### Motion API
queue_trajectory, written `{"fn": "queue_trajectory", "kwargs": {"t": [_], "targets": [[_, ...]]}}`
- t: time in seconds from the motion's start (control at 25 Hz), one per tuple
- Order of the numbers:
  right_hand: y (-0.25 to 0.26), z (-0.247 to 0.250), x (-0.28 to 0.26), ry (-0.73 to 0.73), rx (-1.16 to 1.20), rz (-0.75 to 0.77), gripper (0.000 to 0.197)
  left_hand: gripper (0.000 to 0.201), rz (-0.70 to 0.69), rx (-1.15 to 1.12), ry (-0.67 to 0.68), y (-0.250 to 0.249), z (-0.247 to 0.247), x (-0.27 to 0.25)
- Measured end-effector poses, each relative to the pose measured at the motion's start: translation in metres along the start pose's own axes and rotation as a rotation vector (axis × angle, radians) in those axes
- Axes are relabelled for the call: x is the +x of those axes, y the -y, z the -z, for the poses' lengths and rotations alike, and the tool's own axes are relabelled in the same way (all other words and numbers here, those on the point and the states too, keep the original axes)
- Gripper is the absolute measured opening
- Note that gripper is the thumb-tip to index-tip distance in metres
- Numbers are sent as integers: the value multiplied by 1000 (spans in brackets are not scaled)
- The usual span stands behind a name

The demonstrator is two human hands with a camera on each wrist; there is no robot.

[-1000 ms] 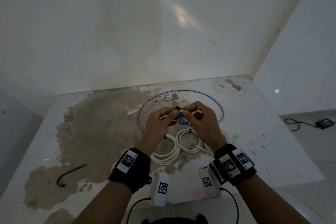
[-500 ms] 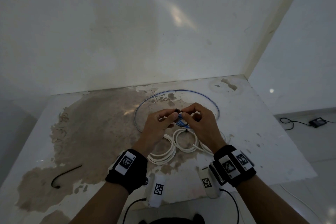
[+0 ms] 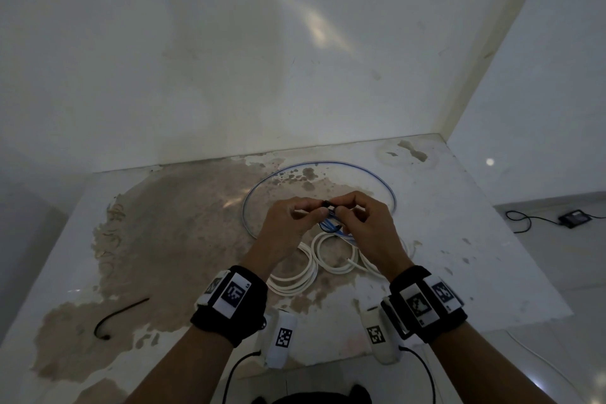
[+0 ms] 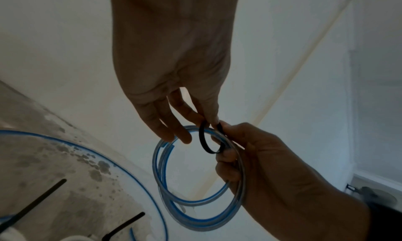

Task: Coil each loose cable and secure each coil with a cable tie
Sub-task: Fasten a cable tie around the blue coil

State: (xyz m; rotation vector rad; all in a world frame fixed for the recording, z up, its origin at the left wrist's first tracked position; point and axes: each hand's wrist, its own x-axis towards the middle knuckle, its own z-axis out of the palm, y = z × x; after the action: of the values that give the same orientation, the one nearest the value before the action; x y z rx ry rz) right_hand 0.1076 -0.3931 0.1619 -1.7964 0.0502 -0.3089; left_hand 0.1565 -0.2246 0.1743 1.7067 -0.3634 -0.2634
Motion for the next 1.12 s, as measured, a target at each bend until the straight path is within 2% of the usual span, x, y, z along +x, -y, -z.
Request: {"fn": "queue_trajectory", "kwargs": {"t": [0.16,0.4,0.6,0.88,1.12], "targets": [[5,0,-1,-34,-1,4,11,16,20,-87,-24,-4,-3,-1],[11,1,-6,9,-24,29,13,10,109,-102,13,-10,-8,-4],[17,8,1,-23,-46,45,16,11,158,-243,-41,-18,-7,-1],[22,8,0,3,-36,59,12,4,133,-147,-12,-21,-10,-2],[14,11,1,3,-115,64,16,10,80,-2,-38,-24,-11,4]]}}
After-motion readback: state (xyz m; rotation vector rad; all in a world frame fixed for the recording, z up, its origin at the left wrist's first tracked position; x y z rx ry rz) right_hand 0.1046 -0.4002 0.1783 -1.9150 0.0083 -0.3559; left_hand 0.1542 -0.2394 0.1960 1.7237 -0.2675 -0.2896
